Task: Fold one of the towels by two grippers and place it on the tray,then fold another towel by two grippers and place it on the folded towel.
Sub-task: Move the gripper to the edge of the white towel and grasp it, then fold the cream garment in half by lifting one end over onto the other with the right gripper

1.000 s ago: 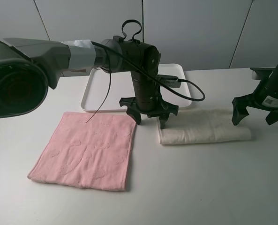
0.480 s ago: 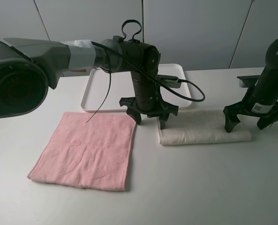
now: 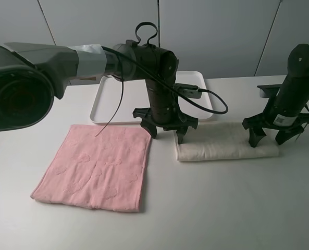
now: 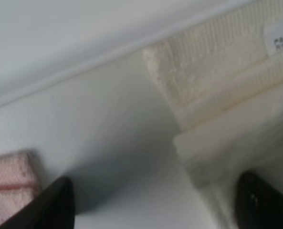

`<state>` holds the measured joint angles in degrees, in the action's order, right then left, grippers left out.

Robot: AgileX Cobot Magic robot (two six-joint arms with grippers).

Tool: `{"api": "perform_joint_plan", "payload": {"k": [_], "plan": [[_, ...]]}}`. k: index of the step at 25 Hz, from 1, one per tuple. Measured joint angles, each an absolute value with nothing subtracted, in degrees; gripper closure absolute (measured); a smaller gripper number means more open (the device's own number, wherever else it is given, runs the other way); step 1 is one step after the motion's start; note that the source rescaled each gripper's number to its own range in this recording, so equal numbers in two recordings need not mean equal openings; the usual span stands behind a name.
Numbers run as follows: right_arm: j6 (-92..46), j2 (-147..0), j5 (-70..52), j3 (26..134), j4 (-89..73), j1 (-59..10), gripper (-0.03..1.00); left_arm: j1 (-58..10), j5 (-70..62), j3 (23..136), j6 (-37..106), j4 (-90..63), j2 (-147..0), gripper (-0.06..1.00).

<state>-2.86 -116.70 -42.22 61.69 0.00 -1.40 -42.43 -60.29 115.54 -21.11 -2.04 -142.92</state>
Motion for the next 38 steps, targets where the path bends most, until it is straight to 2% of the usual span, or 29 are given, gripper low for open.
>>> {"api": "perform_joint_plan", "payload": {"k": [9,10,26,38], "plan": [[-3.9,-116.9,-42.7,61.7,-2.8,-2.7,0.87,-42.4,-60.4,115.5,-21.1,-2.0,-142.9,0.01],[-4.6,-116.9,-42.7,61.7,-3.2,-2.7,0.90,-42.4,-60.4,115.5,-21.1,-2.0,-142.9,0.01],[-7.0,-112.7,-43.9,60.9,-4.6,-2.7,0.90,-42.4,-60.4,115.6,-21.0,-2.0,-142.9,0.01],[-13.9,-107.6,-49.2,60.9,-20.6,-2.3,0.90,-42.4,-60.6,115.6,-20.5,-2.1,-142.9,0.01]]}}
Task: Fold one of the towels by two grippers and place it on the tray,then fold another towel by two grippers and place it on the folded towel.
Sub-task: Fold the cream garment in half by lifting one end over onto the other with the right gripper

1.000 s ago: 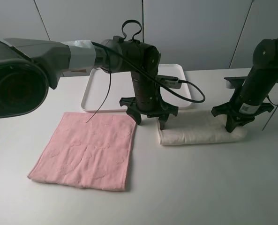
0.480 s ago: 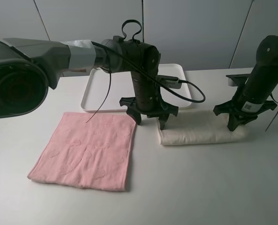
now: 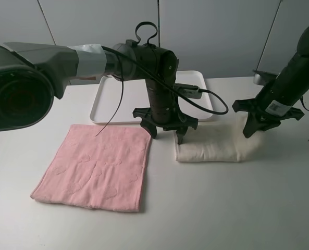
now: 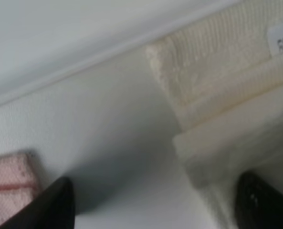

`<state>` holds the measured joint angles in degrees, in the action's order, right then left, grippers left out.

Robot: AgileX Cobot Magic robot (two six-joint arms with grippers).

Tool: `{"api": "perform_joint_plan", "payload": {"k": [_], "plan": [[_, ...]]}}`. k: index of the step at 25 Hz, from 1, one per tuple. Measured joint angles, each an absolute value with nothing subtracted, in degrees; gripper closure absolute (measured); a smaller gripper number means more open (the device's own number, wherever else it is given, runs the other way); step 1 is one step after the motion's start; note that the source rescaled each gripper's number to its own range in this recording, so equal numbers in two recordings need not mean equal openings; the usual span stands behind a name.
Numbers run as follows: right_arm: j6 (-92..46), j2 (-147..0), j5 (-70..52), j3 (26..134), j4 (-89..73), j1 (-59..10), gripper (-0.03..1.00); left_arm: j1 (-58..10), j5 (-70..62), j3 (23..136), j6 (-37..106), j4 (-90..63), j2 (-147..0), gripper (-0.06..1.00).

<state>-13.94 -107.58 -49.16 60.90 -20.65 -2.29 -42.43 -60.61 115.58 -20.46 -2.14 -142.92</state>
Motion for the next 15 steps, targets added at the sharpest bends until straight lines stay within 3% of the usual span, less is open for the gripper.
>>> {"api": "perform_joint_plan", "payload": {"k": [15], "plan": [[-27.7,-106.4,-47.7,55.7,-46.4,-2.3,0.90,-41.1,-61.8,115.6,-19.6,-2.9,-142.9,0.01]]}}
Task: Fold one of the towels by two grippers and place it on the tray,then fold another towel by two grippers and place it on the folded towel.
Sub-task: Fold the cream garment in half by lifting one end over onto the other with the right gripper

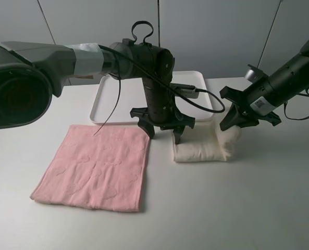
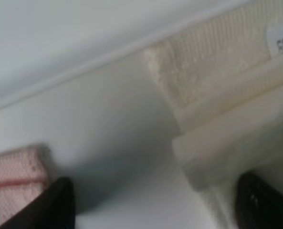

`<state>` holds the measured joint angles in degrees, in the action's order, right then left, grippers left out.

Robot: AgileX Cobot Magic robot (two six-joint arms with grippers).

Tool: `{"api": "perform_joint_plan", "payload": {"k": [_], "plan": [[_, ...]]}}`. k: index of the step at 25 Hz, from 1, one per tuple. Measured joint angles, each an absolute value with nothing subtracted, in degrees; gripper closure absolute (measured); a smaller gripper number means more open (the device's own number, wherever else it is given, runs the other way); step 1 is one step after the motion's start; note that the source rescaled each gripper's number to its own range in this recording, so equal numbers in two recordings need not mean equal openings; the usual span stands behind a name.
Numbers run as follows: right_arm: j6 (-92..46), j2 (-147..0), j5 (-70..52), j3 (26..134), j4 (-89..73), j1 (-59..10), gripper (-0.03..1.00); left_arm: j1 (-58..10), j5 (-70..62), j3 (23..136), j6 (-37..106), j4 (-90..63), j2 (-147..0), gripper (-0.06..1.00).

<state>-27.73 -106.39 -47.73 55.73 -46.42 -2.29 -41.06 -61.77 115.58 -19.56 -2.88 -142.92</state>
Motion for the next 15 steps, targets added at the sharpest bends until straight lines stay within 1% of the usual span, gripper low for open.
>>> {"api": "perform_joint_plan", "payload": {"k": [5,15], "plan": [[-37.3,-106.4,-45.7,51.2,-59.5,-2.3,0.90,-40.5,-62.1,115.6,-19.2,-3.3,-142.9,0.01],[-44.4,-107.3,-43.0,47.8,-70.5,-2.3,0.90,-40.1,-62.3,115.6,-18.0,-3.8,-142.9,0.01]]}}
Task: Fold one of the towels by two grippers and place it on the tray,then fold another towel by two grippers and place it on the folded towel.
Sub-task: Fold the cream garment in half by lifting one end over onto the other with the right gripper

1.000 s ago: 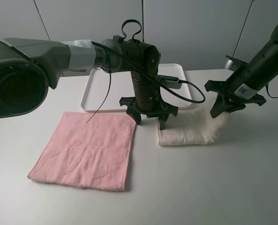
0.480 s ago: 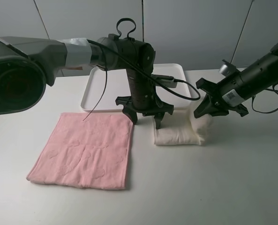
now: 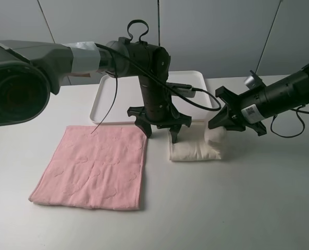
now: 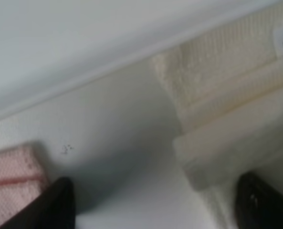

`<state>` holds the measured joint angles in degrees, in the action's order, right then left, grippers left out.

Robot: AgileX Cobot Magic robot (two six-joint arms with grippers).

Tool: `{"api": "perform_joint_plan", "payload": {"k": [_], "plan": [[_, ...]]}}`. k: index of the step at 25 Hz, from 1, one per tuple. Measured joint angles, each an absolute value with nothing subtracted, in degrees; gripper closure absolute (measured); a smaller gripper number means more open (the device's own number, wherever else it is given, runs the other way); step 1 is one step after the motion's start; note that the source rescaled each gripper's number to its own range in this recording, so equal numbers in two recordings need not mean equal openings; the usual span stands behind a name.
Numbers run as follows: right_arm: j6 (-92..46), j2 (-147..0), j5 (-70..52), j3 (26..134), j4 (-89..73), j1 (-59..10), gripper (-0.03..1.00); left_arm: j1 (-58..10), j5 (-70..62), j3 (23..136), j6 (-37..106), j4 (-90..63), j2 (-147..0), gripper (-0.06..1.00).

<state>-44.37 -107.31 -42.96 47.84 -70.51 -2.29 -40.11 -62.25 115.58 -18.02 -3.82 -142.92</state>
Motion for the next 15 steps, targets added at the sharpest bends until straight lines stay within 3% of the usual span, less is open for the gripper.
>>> {"api": "perform_joint_plan", "payload": {"k": [15], "plan": [[-53.1,-113.1,-45.1,47.4,-81.9,-5.9,0.90,-40.1,-62.3,115.6,-17.8,-3.9,-142.9,0.01]]}}
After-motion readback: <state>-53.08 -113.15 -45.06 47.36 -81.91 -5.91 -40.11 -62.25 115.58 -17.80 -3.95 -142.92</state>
